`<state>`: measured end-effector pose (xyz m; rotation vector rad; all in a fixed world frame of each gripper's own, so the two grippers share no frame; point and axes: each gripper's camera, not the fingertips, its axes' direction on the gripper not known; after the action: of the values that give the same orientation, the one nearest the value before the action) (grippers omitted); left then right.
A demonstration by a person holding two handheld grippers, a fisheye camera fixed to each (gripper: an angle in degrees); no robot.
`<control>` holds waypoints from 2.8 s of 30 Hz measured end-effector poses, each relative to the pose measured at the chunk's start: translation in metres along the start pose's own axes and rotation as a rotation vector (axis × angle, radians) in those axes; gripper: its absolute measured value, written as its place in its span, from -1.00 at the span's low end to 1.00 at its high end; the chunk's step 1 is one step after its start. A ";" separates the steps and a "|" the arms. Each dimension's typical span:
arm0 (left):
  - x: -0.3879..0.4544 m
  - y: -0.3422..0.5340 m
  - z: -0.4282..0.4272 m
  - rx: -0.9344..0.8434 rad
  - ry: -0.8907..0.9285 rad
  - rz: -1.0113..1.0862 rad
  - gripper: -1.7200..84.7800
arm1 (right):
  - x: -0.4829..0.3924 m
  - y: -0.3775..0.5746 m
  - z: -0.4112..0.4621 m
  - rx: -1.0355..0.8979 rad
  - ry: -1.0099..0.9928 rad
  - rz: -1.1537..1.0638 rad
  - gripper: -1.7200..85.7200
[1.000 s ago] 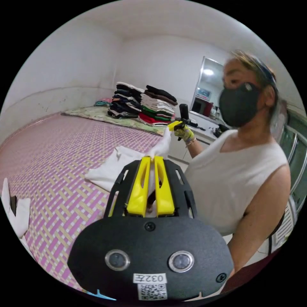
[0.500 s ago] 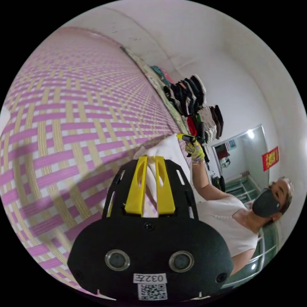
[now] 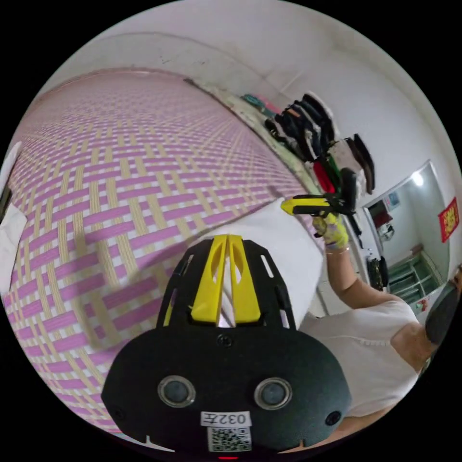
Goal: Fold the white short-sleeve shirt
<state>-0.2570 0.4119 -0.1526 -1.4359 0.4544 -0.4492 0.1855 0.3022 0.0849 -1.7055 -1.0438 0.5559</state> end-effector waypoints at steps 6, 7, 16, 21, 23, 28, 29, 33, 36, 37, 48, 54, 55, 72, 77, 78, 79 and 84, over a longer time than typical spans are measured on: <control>-0.023 0.030 -0.035 0.180 0.048 -0.177 -0.98 | 0.006 0.010 -0.012 0.048 -0.047 0.073 -0.98; -0.018 0.034 -0.039 0.196 0.033 -0.165 -0.98 | 0.004 0.011 -0.015 0.058 -0.046 0.077 -0.98; 0.039 0.040 -0.030 0.083 -0.102 -0.017 -0.86 | -0.016 0.025 -0.028 0.109 -0.009 0.060 -0.98; 0.046 0.042 -0.034 0.121 -0.052 0.005 -0.95 | -0.012 0.031 -0.021 0.082 -0.009 0.073 -0.98; 0.046 0.047 -0.049 0.195 0.005 -0.002 -0.97 | -0.010 0.033 -0.022 0.082 -0.011 0.078 -0.98; 0.022 0.053 -0.058 0.223 0.079 -0.097 -0.98 | -0.001 0.038 -0.025 0.080 -0.034 0.087 -0.98; 0.018 0.052 -0.052 0.196 0.074 -0.126 -0.98 | 0.000 0.040 -0.025 0.079 -0.034 0.087 -0.98; 0.034 0.051 -0.058 0.233 -0.025 -0.138 -0.99 | 0.005 0.046 -0.035 0.065 -0.037 0.096 -0.98; 0.078 0.038 -0.074 0.309 -0.169 -0.010 -0.98 | 0.001 0.051 -0.055 0.123 -0.014 0.070 -0.98; 0.085 0.033 -0.073 0.308 -0.156 0.023 -0.98 | 0.000 0.051 -0.057 0.125 -0.020 0.063 -0.98; 0.048 -0.013 -0.048 0.147 -0.003 -0.088 -0.95 | 0.047 0.103 -0.088 0.167 -0.077 0.132 -0.93; 0.031 0.015 -0.080 0.088 0.094 -0.149 -0.73 | 0.090 0.218 -0.123 0.314 -0.414 0.282 -0.78; 0.029 0.016 -0.081 0.072 0.094 -0.157 -0.71 | 0.091 0.226 -0.122 0.305 -0.421 0.294 -0.78; 0.018 -0.039 -0.066 -0.103 0.297 -0.137 -0.68 | 0.070 0.289 -0.049 0.224 -0.608 0.360 -0.75; -0.001 -0.028 -0.069 -0.045 0.366 -0.206 -0.88 | 0.065 0.309 -0.043 0.302 -0.578 0.363 -0.82; -0.003 -0.025 -0.070 -0.023 0.420 -0.209 -0.90 | 0.064 0.316 -0.045 0.328 -0.569 0.360 -0.84; -0.002 -0.024 -0.071 -0.013 0.449 -0.207 -0.91 | 0.062 0.319 -0.046 0.336 -0.561 0.356 -0.84; 0.032 -0.038 -0.069 0.007 0.617 -0.129 -0.94 | 0.050 0.353 -0.077 0.417 -0.432 0.305 -0.86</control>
<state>-0.2689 0.3339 -0.1210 -1.3070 0.8516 -1.0056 0.4040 0.2665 -0.2048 -1.4040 -0.8795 1.2882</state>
